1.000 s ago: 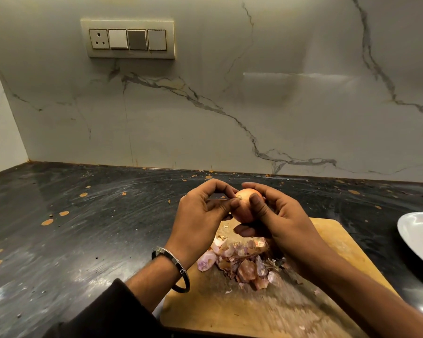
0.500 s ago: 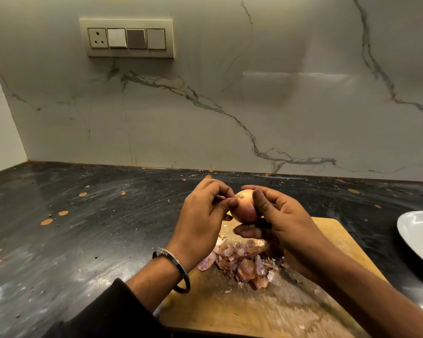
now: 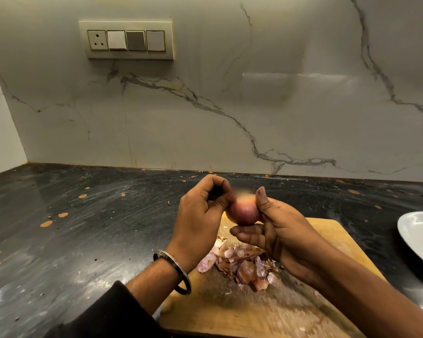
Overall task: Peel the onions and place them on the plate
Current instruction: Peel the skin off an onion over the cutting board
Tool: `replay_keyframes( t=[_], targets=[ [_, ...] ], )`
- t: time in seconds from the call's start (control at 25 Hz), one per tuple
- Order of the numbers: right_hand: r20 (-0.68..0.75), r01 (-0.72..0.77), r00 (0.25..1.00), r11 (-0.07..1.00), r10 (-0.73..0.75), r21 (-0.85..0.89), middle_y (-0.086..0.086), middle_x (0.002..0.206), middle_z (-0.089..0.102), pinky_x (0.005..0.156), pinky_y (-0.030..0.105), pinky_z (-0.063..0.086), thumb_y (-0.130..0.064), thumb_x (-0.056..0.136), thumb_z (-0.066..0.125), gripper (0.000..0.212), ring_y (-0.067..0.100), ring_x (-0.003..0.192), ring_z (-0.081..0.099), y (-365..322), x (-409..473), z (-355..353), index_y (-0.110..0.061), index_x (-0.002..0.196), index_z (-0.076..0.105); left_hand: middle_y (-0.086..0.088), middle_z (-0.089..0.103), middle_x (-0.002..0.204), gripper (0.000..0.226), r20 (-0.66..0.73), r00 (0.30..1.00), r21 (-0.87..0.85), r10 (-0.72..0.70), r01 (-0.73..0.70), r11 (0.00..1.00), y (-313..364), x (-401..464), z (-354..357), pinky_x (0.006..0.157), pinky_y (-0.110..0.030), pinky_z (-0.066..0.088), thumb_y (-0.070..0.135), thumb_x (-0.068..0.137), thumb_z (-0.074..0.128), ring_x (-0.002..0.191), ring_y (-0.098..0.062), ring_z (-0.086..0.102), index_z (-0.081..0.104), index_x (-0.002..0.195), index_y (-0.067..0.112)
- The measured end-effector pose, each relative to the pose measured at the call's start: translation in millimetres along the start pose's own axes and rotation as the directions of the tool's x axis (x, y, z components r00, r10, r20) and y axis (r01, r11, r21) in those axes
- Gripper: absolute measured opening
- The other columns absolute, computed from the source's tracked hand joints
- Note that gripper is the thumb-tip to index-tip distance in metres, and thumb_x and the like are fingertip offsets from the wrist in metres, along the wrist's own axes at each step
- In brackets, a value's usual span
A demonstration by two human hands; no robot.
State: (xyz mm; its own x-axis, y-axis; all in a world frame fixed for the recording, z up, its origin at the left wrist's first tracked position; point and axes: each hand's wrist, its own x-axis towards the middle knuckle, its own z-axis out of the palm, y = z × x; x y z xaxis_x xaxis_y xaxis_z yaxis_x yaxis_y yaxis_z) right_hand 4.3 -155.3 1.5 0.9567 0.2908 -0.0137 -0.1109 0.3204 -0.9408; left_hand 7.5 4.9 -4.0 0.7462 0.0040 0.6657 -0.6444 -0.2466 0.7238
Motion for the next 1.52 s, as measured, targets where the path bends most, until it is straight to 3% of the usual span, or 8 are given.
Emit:
replay_keyframes(
  t=[0.16,0.36,0.56,0.84,0.96,1.2,1.44,1.52],
  targets=[
    [-0.007,0.011,1.000,1.000,-0.011,-0.008,0.024,0.102,0.074,0.060,0.029,0.061,-0.050,0.084,0.056,0.054,0.033,0.077,0.075,-2,0,-2,-0.005,0.115,0.061,0.011,0.067,0.093,0.027,0.033,0.997,0.035,0.065,-0.066,0.997,1,0,-3,0.075,-0.021,0.055,0.002,0.085,0.070,0.091,-0.008,0.064,0.073,0.103,0.022],
    [0.003,0.022,1.000,0.999,-0.022,-0.042,0.025,0.102,0.073,0.062,0.029,0.061,-0.050,0.083,0.057,0.059,0.033,0.077,0.075,-4,0,-2,-0.004,0.119,0.060,0.007,0.065,0.090,0.011,-0.005,0.993,0.083,0.120,-0.119,0.989,0,0,-5,0.057,-0.020,0.054,0.003,0.083,0.072,0.082,-0.011,0.065,0.074,0.086,0.014],
    [-0.015,0.043,0.999,0.998,-0.044,-0.044,0.026,0.101,0.073,0.058,0.028,0.060,-0.048,0.085,0.056,0.058,0.031,0.073,0.074,-4,-2,1,-0.004,0.123,0.056,0.012,0.062,0.085,0.015,0.012,0.988,0.213,0.157,-0.156,0.965,-1,1,-4,0.062,-0.015,0.049,0.002,0.089,0.065,0.080,-0.008,0.061,0.065,0.085,0.016],
    [-0.062,0.063,0.996,0.998,-0.061,0.026,0.024,0.092,0.074,0.052,0.026,0.058,-0.046,0.084,0.056,0.056,0.028,0.067,0.073,-9,-3,2,-0.003,0.120,0.054,0.000,0.068,0.082,0.006,0.003,1.000,-0.138,0.022,-0.022,0.990,3,0,-2,0.045,-0.022,0.046,0.012,0.092,0.060,0.061,-0.010,0.062,0.065,0.089,0.012],
    [-0.053,0.060,0.997,0.998,-0.059,0.016,0.023,0.088,0.075,0.052,0.026,0.058,-0.046,0.084,0.056,0.054,0.028,0.067,0.073,-9,-4,3,-0.004,0.119,0.055,-0.002,0.067,0.078,0.006,0.022,1.000,-0.200,0.012,-0.007,0.980,4,1,-2,0.042,-0.023,0.045,0.011,0.092,0.059,0.057,-0.011,0.060,0.064,0.089,0.009],
    [-0.203,0.078,0.977,0.997,-0.073,0.018,0.014,0.062,0.069,0.042,0.021,0.052,-0.045,0.099,0.047,0.043,0.014,0.047,0.063,-18,0,-6,-0.006,0.114,0.057,0.004,0.060,0.069,0.018,0.071,0.997,-0.147,-0.036,0.046,0.988,-1,1,-4,0.047,-0.023,0.048,0.005,0.099,0.049,0.058,-0.010,0.053,0.063,0.092,0.014],
    [-0.133,0.119,0.984,0.993,-0.119,-0.015,0.016,0.081,0.074,0.049,0.024,0.054,-0.033,0.104,0.045,0.030,0.017,0.058,0.067,-15,0,-5,-0.012,0.121,0.057,-0.002,0.055,0.070,0.029,0.197,0.972,0.093,-0.127,0.111,0.989,-3,-5,0,0.062,-0.051,0.046,0.031,0.101,0.045,0.065,-0.022,0.050,0.061,0.080,0.019],
    [-0.124,0.142,0.982,0.989,-0.145,-0.036,0.014,0.081,0.074,0.047,0.024,0.052,-0.031,0.105,0.043,0.029,0.018,0.059,0.066,-15,0,-6,-0.013,0.123,0.058,-0.001,0.060,0.077,0.026,0.162,0.979,0.170,-0.122,0.094,0.981,-3,-5,-1,0.066,-0.048,0.050,0.032,0.099,0.050,0.072,-0.020,0.056,0.060,0.080,0.019]
  ],
)
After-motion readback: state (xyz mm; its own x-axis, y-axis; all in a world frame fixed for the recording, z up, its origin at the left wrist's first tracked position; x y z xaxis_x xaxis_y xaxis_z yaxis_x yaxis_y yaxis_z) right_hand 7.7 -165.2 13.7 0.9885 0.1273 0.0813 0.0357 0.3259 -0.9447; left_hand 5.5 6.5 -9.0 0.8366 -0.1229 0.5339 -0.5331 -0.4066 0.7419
